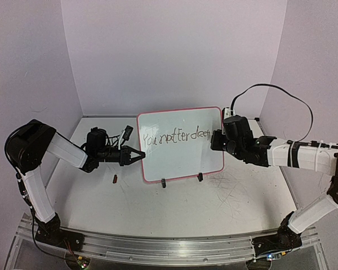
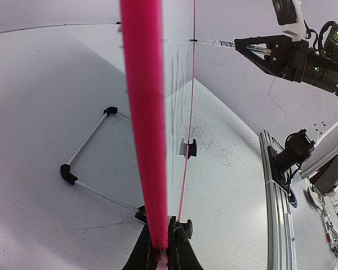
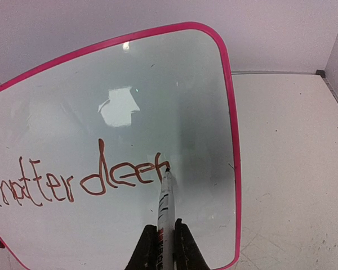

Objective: Write a sentence on the whiteboard

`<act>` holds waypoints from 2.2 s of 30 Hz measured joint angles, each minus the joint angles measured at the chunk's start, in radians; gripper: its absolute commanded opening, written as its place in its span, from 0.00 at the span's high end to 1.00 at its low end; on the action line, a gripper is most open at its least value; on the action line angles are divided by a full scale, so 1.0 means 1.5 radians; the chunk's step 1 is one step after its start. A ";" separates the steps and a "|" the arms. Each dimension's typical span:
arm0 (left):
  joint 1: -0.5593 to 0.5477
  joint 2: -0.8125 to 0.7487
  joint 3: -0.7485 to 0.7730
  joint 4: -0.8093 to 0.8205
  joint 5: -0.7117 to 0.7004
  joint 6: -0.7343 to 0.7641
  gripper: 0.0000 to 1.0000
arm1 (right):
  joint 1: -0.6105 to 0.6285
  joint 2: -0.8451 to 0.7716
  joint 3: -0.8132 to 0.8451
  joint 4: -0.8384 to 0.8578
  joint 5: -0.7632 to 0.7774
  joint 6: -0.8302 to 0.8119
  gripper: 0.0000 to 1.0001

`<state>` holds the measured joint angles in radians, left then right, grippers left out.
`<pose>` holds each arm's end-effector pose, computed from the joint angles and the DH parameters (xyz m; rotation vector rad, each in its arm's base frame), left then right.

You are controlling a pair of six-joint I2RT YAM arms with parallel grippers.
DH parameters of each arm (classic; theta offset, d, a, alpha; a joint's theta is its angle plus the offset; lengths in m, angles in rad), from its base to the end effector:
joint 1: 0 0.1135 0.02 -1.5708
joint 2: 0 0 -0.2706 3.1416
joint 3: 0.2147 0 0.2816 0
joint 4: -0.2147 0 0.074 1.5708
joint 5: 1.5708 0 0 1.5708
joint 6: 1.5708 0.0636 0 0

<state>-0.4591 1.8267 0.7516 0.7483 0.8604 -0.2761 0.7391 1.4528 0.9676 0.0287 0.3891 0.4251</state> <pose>0.3206 -0.2123 0.1247 0.7931 1.8282 -1.2983 0.2962 0.2373 0.2484 -0.0700 2.0072 0.3547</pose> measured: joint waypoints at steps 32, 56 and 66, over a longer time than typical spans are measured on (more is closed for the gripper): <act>0.000 0.000 0.000 -0.004 0.000 0.005 1.00 | -0.025 -0.019 0.012 0.006 -0.003 -0.035 1.00; 0.000 0.000 0.001 -0.005 0.000 0.007 1.00 | -0.025 -0.007 0.003 0.004 -0.012 -0.023 1.00; 0.000 0.000 0.001 -0.005 0.000 0.008 1.00 | -0.025 -0.020 -0.009 -0.018 -0.023 -0.011 1.00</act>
<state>-0.4595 1.8267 0.7528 0.7410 0.8608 -0.2646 0.7017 1.4224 0.9534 0.0020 0.3553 0.4088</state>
